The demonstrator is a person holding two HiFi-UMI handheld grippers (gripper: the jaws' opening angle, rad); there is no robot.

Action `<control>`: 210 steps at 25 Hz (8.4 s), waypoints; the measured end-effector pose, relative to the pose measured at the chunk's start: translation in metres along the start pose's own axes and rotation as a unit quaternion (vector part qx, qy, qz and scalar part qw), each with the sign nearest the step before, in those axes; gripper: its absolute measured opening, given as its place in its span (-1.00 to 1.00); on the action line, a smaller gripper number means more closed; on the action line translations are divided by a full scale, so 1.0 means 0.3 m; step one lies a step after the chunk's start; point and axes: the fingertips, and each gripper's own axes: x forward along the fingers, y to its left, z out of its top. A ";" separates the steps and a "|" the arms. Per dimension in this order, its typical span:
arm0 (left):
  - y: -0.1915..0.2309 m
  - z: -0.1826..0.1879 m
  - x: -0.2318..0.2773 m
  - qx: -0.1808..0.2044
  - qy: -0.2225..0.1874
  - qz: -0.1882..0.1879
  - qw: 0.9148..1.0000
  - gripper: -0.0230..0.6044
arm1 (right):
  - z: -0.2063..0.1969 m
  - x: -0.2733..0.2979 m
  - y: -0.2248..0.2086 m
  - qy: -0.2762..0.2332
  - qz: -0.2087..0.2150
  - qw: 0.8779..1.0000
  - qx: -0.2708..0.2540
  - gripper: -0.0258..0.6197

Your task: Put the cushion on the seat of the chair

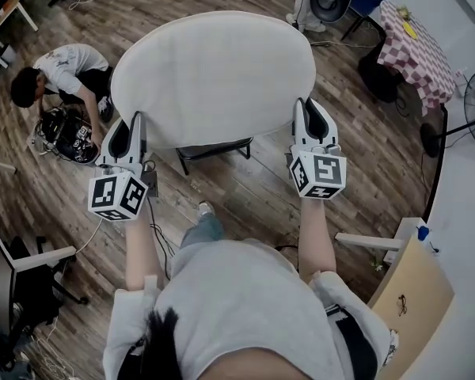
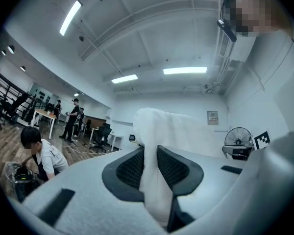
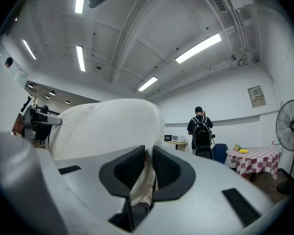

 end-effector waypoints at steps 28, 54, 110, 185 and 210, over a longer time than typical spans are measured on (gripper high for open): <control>0.329 -0.094 0.259 -0.032 0.031 -0.011 0.999 -0.72 | -0.104 0.379 0.130 0.052 -0.011 0.999 0.004 -0.79; 0.463 -0.690 0.522 -0.118 0.206 0.099 0.966 -0.73 | -0.725 0.807 0.051 0.238 0.068 0.968 0.033 -0.81; 0.600 -1.874 0.538 -0.138 0.453 0.172 0.864 -0.73 | -1.975 0.851 0.090 0.484 0.128 0.865 0.037 -0.82; 0.091 -0.508 0.394 0.021 0.135 0.081 0.987 -0.89 | -0.539 0.548 0.129 0.154 0.184 0.971 0.017 -0.84; -0.118 -0.179 0.220 0.070 0.039 0.096 0.992 -0.89 | -0.168 0.344 0.076 0.037 0.185 0.982 -0.003 -0.84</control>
